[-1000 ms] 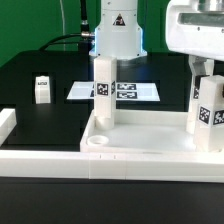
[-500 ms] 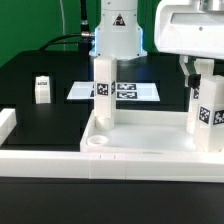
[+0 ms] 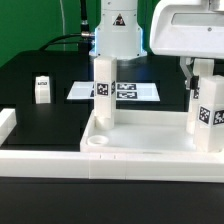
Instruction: Assemble desk
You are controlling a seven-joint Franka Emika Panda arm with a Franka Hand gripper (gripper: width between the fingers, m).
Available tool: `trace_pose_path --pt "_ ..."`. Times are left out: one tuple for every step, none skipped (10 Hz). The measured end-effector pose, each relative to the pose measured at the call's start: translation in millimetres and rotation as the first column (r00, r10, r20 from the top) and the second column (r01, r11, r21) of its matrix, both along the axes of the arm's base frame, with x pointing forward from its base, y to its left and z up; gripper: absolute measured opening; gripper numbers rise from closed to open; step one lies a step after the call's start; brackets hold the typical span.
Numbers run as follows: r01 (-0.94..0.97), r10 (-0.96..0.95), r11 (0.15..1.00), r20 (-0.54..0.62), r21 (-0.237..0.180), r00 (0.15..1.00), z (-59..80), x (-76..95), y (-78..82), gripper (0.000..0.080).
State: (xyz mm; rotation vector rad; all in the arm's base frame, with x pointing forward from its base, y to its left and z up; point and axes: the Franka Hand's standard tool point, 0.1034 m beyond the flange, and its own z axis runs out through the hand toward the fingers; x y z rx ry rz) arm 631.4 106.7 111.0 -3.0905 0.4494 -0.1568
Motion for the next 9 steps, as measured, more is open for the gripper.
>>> trace_pose_path --pt "-0.085 0.085 0.996 0.0 -0.009 0.996 0.0 0.1 -0.4 0.0649" --pt "-0.149 0.149 0.989 -0.001 -0.016 0.989 0.0 0.2 -1.1 0.0649" --pt "-0.195 0.195 0.981 -0.002 -0.021 0.981 0.0 0.3 -1.7 0.0649" --pt "-0.271 0.271 0.962 -0.004 -0.03 0.963 0.1 0.4 -2.3 0.0649" --pt "-0.322 0.322 0.946 -0.006 -0.035 0.947 0.1 0.5 -3.0 0.0649" --pt "-0.362 0.362 0.931 -0.008 -0.041 0.932 0.1 0.7 -4.0 0.0649" --pt "-0.436 0.436 0.898 -0.014 -0.054 0.9 0.2 1.0 -6.2 0.0649" --pt "-0.495 0.495 0.867 -0.019 -0.062 0.869 0.2 1.3 -8.1 0.0649" --pt "-0.56 0.559 0.826 -0.025 -0.069 0.829 0.2 1.7 -10.8 0.0649"
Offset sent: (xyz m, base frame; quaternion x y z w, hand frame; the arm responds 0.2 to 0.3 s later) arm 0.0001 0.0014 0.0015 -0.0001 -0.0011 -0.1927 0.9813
